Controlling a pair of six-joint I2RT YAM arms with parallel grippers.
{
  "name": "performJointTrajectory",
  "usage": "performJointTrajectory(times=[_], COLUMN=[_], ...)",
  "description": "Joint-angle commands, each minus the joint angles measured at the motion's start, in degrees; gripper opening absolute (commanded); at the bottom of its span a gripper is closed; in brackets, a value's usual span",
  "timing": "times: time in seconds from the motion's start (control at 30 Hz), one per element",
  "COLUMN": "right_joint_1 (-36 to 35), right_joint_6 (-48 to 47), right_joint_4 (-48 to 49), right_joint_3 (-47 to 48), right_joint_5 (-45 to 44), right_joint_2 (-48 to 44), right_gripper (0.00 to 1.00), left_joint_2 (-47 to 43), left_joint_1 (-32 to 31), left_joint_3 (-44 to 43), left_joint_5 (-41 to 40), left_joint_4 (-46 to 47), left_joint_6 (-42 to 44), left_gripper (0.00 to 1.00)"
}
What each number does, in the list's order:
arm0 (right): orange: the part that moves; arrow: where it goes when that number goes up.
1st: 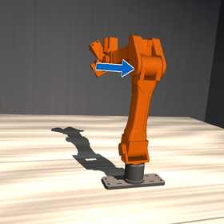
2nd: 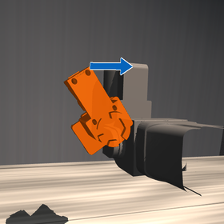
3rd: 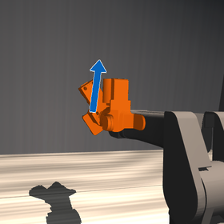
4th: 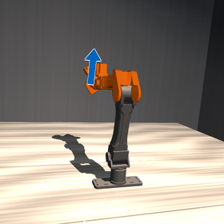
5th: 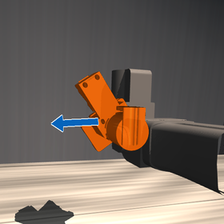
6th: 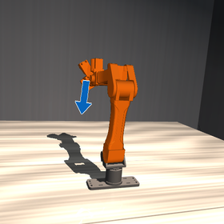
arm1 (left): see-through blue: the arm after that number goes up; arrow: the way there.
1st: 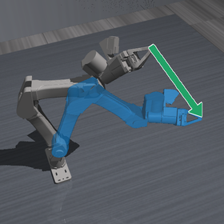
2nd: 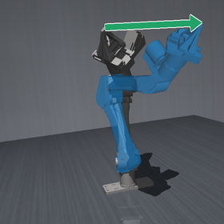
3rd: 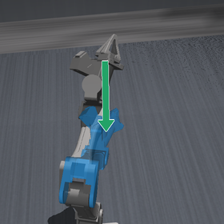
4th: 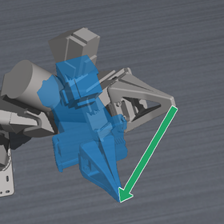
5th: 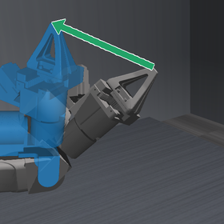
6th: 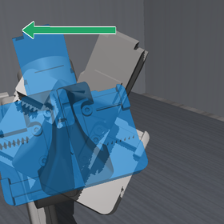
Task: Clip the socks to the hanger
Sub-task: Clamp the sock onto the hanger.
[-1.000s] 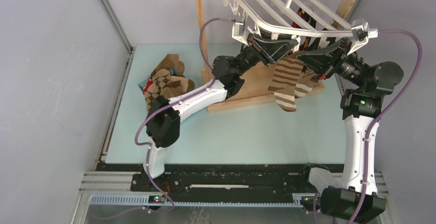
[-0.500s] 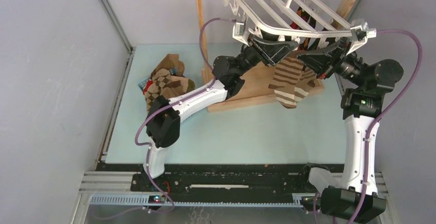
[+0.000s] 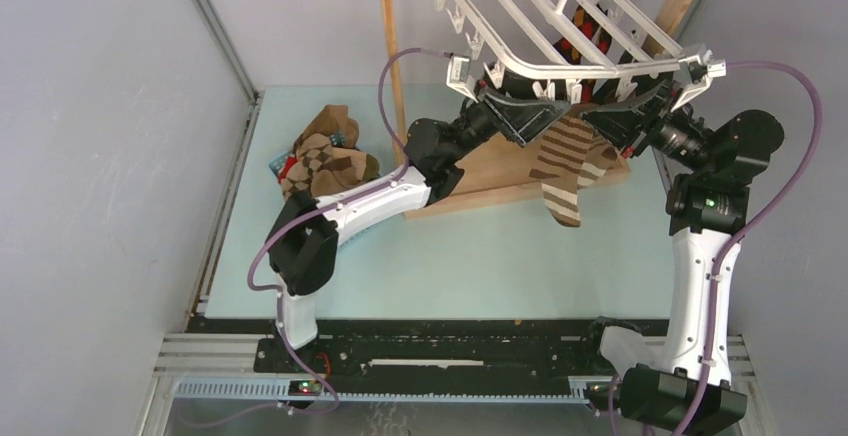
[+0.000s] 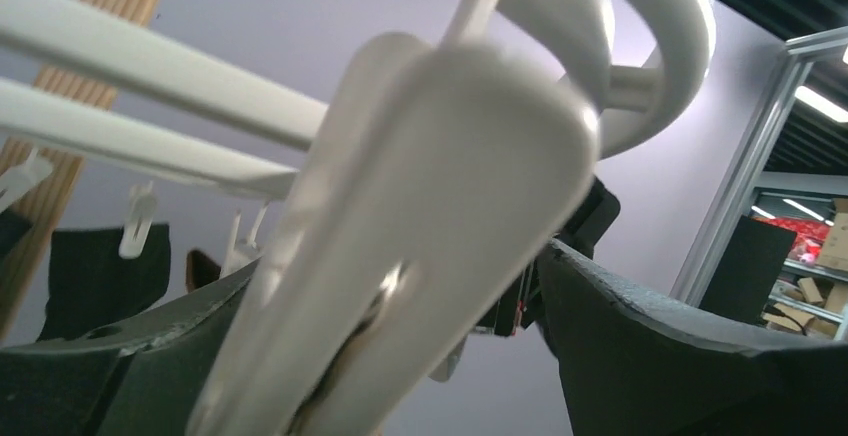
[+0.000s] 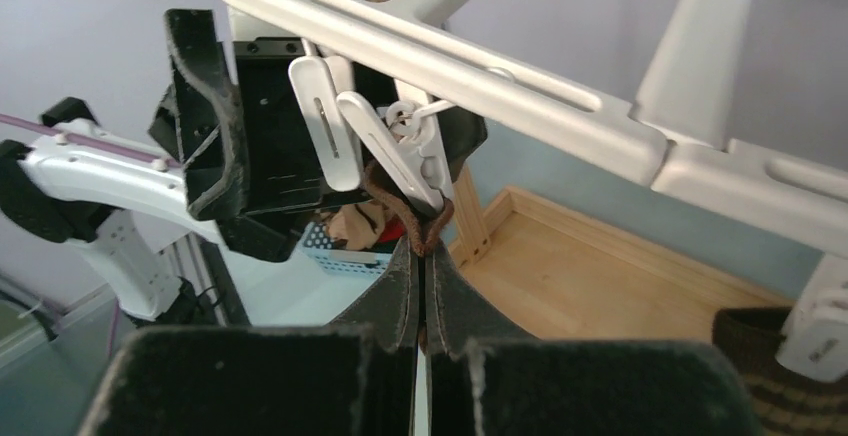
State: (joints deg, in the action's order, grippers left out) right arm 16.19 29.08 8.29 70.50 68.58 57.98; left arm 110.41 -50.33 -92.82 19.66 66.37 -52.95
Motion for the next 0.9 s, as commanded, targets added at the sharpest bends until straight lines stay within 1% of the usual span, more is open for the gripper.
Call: performJointTrajectory(times=[0.0,0.07,0.2,0.4,0.47,0.57,0.73,0.8,0.87], right_joint_1=[1.7,2.5,3.4,3.6,3.7,3.7,4.3,4.7,4.9], right_joint_6=[-8.0,-9.8,-13.3,-17.4,-18.7,-20.8,-23.2,-23.6,-24.0], right_joint_4=[-8.9,-11.3,-14.8,-19.1,-19.7,-21.0,-23.5,-23.7,-23.9], right_joint_3=[2.2,1.7,1.2,1.2,1.2,1.2,1.1,0.7,0.5], right_joint_5=[-2.3,-3.4,-7.0,-14.7,-16.7,-18.4,-19.1,-19.0,-18.7], right_joint_2=[-2.0,-2.5,-3.1,-2.6,-2.3,-1.9,-1.7,-2.0,-2.2], right_gripper=[0.00,0.00,0.00,0.00,0.00,0.01,0.04,0.07,0.07], left_joint_2=[-6.9,-9.0,-11.8,-17.2,-19.1,-22.7,-29.4,-31.9,-34.4], left_joint_1=[0.3,0.3,0.2,-0.5,-1.0,-2.5,-5.3,-6.0,-6.4], left_joint_3=[5.7,8.3,12.9,19.2,21.0,23.3,27.5,29.2,31.1], left_joint_5=[-1.5,-1.8,-1.9,-1.5,-1.0,-0.7,-2.9,-4.2,-5.5], left_joint_4=[-1.3,-2.8,-5.3,-11.6,-15.4,-23.7,-36.2,-39.5,-41.3], left_joint_6=[4.7,6.4,8.5,13.6,16.3,23.0,32.9,35.5,37.0], left_gripper=[0.91,0.92,0.99,1.00,1.00,1.00,1.00,1.00,1.00])
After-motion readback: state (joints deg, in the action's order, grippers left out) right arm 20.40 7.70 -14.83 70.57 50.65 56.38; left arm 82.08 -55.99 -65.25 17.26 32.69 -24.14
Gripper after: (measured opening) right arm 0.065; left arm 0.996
